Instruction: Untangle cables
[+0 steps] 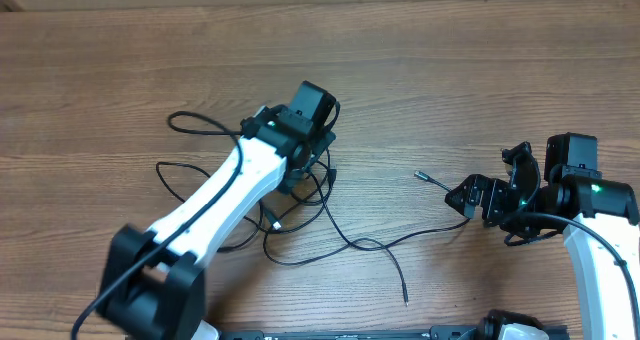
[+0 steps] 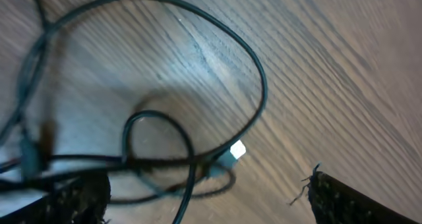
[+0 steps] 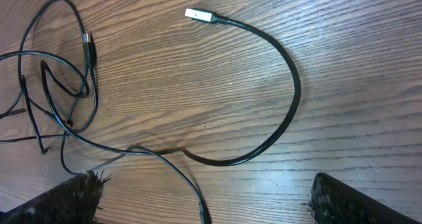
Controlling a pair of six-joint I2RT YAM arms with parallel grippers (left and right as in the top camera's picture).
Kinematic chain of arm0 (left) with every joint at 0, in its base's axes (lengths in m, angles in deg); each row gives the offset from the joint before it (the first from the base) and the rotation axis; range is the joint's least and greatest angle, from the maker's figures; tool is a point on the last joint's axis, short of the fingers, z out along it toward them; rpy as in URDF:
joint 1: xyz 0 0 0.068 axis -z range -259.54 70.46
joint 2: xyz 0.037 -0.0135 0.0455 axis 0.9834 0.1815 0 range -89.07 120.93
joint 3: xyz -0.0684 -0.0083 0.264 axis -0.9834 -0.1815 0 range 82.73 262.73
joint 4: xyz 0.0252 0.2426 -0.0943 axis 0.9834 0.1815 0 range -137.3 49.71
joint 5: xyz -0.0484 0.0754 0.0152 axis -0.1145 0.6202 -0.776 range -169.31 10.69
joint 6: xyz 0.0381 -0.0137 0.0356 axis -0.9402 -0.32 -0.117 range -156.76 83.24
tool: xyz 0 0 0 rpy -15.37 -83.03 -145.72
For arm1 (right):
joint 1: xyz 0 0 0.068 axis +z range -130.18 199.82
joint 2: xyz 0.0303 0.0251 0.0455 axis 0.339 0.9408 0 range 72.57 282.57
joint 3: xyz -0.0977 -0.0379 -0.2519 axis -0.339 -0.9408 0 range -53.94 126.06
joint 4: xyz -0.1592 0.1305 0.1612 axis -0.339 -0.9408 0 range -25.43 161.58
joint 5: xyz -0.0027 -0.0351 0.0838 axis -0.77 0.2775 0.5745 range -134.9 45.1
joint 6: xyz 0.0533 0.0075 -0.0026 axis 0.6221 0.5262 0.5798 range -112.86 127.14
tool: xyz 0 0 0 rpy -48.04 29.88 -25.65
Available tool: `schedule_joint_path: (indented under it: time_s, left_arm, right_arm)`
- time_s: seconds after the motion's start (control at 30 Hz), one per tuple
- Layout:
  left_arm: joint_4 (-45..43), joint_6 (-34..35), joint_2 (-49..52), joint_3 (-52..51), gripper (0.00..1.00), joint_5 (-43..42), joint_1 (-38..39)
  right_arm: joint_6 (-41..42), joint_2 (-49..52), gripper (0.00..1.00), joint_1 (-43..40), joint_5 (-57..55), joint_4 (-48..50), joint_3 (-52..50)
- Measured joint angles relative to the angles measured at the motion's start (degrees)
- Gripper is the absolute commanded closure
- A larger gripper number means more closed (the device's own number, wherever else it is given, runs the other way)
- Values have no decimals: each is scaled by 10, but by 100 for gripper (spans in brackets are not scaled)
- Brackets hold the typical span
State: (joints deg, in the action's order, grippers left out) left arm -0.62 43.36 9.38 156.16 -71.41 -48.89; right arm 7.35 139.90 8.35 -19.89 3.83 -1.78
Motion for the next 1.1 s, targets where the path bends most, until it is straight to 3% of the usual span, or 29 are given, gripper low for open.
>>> schedule_joint_path:
  time_s: [0.03, 0.07, 0.1, 0.17, 0.3, 0.43, 0.63, 0.83, 1.1]
  left_arm:
    - [-10, 4, 14, 0, 9, -3, 0]
    - [-22, 7, 27, 0, 23, -6, 0]
    - [-33, 10, 42, 0, 42, -9, 0]
    - [-61, 15, 72, 0, 94, -11, 0]
    - [-110, 4, 101, -5, 96, -16, -9]
    - [-157, -62, 98, 3, 96, -42, -30]
    - [-162, -232, 59, 78, 96, -120, -54]
    - [-165, -396, -13, 219, 96, -263, -45]
    - [-108, -463, -50, 334, 96, -333, -44]
  right_arm:
    - [0, 0, 0, 0, 0, 0, 0]
    - [0, 0, 0, 0, 0, 0, 0]
    - [0, 0, 0, 0, 0, 0, 0]
    - [0, 0, 0, 0, 0, 0, 0]
    - [0, 0, 0, 0, 0, 0, 0]
    - [0, 0, 0, 0, 0, 0, 0]
    - [0, 0, 0, 0, 0, 0, 0]
    - [0, 0, 0, 0, 0, 0, 0]
    - [0, 0, 0, 0, 0, 0, 0]
